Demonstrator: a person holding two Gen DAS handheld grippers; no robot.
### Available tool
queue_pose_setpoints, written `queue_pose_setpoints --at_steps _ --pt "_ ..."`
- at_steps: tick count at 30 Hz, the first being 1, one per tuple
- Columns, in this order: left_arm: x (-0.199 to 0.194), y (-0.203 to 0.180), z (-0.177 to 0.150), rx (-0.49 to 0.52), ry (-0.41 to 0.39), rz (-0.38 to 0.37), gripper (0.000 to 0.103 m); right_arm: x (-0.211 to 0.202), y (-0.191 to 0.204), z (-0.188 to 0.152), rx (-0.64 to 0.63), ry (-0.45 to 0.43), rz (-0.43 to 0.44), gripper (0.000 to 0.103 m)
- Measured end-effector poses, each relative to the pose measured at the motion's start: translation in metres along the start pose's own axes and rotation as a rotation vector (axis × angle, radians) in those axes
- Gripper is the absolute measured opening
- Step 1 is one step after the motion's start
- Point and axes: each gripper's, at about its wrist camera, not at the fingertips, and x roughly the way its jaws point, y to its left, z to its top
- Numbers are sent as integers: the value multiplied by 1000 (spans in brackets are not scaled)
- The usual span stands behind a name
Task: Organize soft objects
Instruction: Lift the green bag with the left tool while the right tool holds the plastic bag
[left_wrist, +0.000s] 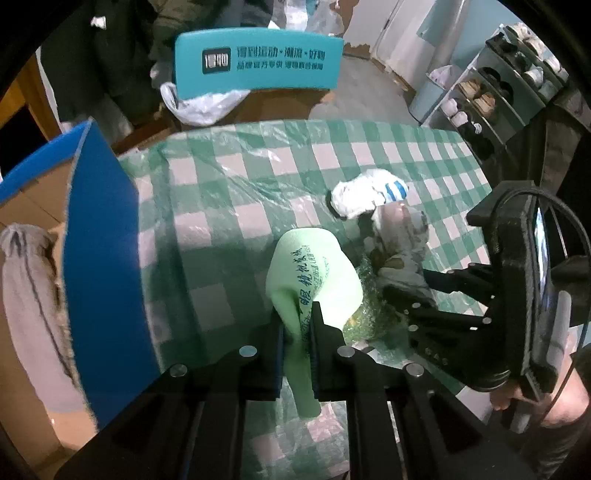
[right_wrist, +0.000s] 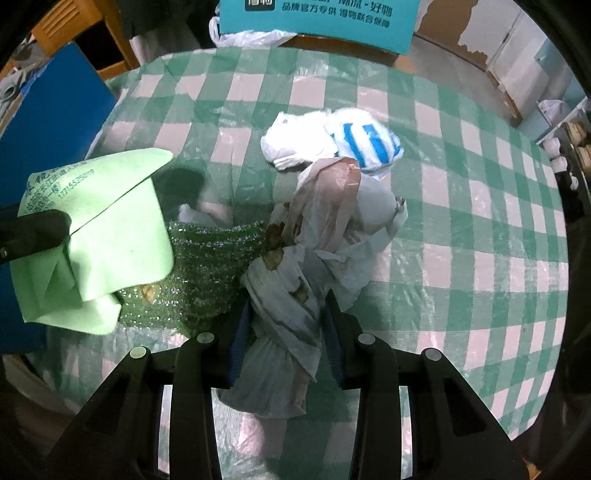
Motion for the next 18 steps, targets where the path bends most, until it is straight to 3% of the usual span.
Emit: queue_pose_setpoints --at_steps 18 --pt "-40 4 -3 4 -93 20 10 -69 -5 3 14 -112 26 35"
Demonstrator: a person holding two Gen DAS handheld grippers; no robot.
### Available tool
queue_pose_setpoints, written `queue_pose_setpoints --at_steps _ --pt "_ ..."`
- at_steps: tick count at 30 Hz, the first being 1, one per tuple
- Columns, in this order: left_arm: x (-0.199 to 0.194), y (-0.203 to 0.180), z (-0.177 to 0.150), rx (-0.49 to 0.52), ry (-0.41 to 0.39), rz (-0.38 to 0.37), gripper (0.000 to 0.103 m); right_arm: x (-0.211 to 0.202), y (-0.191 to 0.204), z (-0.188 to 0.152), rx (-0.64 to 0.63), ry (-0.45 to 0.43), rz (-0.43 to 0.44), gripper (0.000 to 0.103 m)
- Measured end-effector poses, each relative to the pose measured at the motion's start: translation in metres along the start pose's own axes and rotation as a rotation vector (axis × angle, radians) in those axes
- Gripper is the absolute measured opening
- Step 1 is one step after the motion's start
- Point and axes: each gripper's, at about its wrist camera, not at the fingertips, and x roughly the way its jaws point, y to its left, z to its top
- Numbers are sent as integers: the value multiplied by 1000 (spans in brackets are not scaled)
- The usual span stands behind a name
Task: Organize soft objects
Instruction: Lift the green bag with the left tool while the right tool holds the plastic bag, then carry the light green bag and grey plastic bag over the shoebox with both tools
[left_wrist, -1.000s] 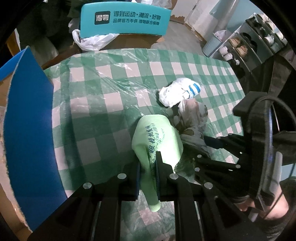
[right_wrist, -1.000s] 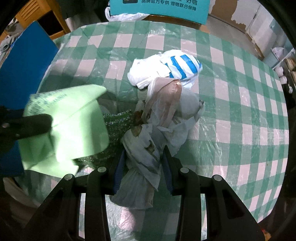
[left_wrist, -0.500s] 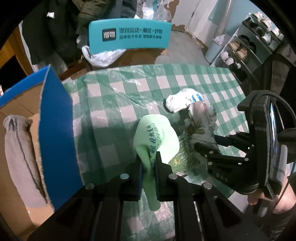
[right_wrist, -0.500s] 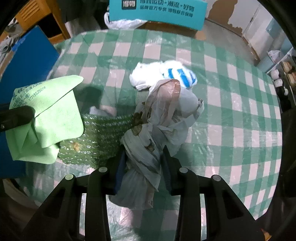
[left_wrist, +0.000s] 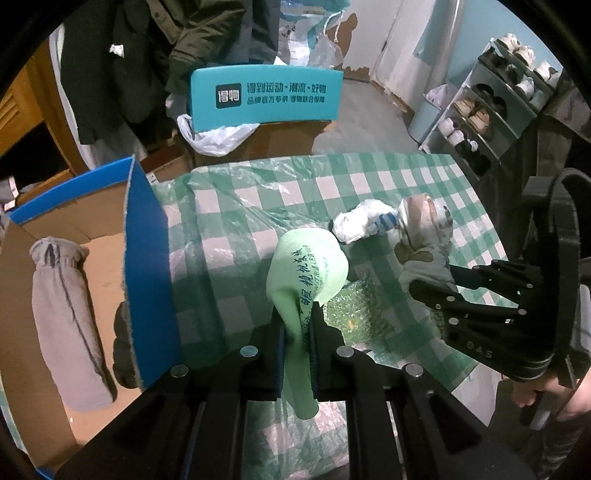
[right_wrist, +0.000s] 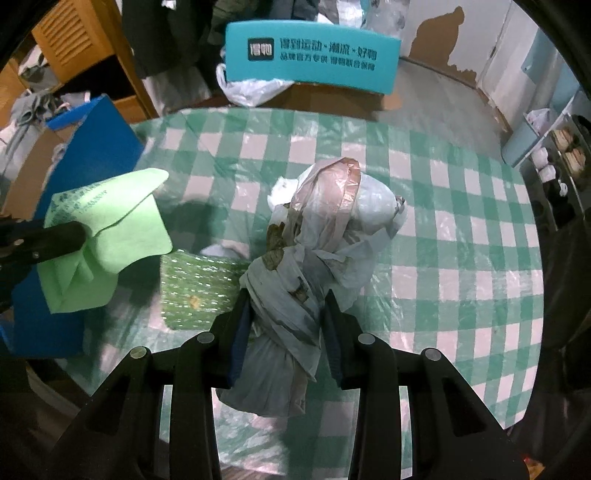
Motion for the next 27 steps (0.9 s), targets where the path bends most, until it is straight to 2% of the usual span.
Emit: queue_pose_setpoints --at_steps 27 --pt "-55 7 -8 8 -105 21 10 -62 35 13 -76 -123 56 35"
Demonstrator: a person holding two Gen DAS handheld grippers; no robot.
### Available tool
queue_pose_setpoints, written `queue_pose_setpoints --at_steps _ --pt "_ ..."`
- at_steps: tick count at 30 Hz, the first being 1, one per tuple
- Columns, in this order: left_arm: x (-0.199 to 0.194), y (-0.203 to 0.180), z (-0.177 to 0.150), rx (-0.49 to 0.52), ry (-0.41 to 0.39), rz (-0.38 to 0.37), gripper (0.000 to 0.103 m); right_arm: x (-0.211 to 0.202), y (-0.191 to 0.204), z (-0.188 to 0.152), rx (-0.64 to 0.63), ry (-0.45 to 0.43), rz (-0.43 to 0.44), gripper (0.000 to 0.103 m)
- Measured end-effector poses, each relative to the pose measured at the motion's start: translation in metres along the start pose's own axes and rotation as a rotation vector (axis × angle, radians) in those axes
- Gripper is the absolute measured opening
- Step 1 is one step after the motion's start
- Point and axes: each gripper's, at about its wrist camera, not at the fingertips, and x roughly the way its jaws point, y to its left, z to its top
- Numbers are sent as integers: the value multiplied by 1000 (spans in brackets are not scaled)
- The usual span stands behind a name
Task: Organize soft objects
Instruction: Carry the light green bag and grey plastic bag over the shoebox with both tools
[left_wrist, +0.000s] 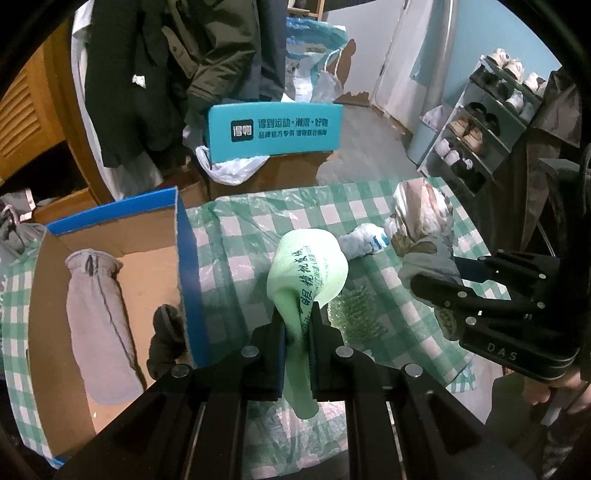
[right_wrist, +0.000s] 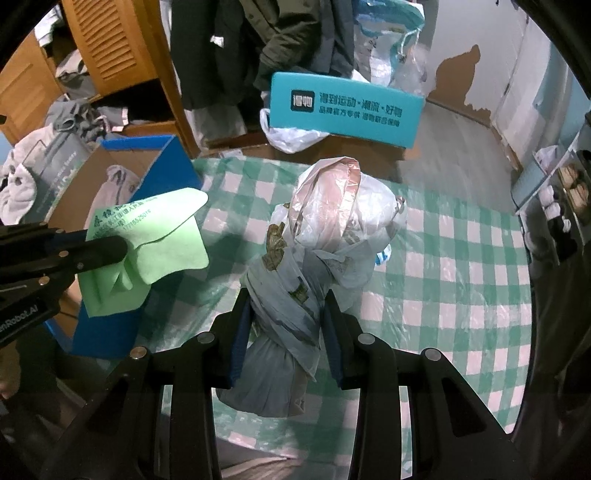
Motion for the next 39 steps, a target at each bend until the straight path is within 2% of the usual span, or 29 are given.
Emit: queue_pose_setpoints --at_steps 23,39 --pt "-51 43 -6 -47 -94 31 10 -18 55 29 -86 -60 58 35" --pt "-70 90 -20 -132 -125 69 10 -12 117 50 -180 -64 98 35"
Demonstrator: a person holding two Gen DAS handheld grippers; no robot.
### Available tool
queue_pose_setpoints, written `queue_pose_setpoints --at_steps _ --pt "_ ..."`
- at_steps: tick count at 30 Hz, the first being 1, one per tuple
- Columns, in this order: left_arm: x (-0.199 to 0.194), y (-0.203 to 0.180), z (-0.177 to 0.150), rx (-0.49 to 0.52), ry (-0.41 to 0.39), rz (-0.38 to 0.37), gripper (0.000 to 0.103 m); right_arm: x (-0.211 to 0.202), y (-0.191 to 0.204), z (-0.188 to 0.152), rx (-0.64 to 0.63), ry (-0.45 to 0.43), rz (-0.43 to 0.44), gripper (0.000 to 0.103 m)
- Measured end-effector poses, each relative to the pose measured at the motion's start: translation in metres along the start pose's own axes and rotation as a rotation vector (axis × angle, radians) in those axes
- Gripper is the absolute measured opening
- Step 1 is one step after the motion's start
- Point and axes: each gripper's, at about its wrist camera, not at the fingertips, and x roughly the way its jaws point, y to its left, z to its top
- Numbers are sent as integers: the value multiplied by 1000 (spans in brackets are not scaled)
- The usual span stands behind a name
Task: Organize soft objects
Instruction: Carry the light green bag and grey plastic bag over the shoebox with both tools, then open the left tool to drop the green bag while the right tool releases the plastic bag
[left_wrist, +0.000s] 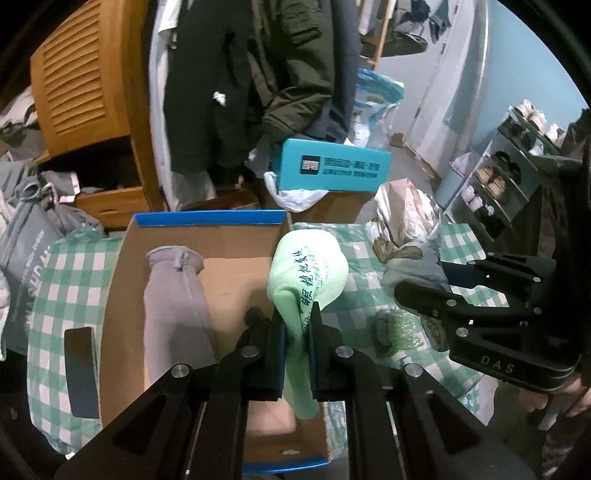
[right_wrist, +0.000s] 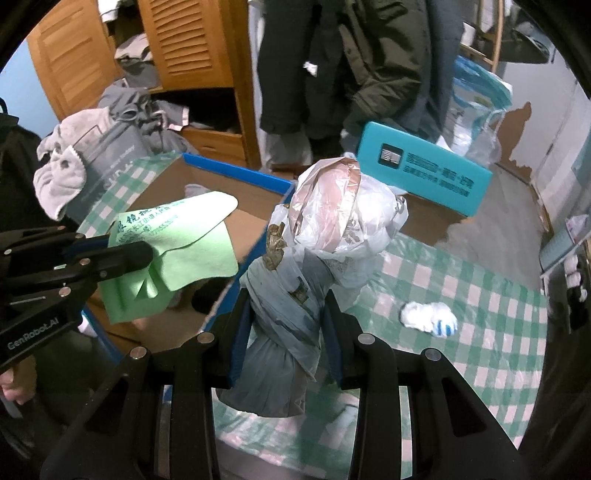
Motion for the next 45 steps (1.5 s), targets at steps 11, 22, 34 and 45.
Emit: queue_pose_setpoints --at_steps 11,22,34,45 --pt "-6 36 -7 -59 -7 35 10 21 32 18 -36 24 31 35" --pt "-3 60 -13 -99 13 56 10 43 61 30 -70 56 57 35" --pt "10 84 -22 -153 59 83 10 64 78 36 -84 99 78 35" --pt "8 87 -22 -162 47 108 42 75 73 31 -65 127 72 47"
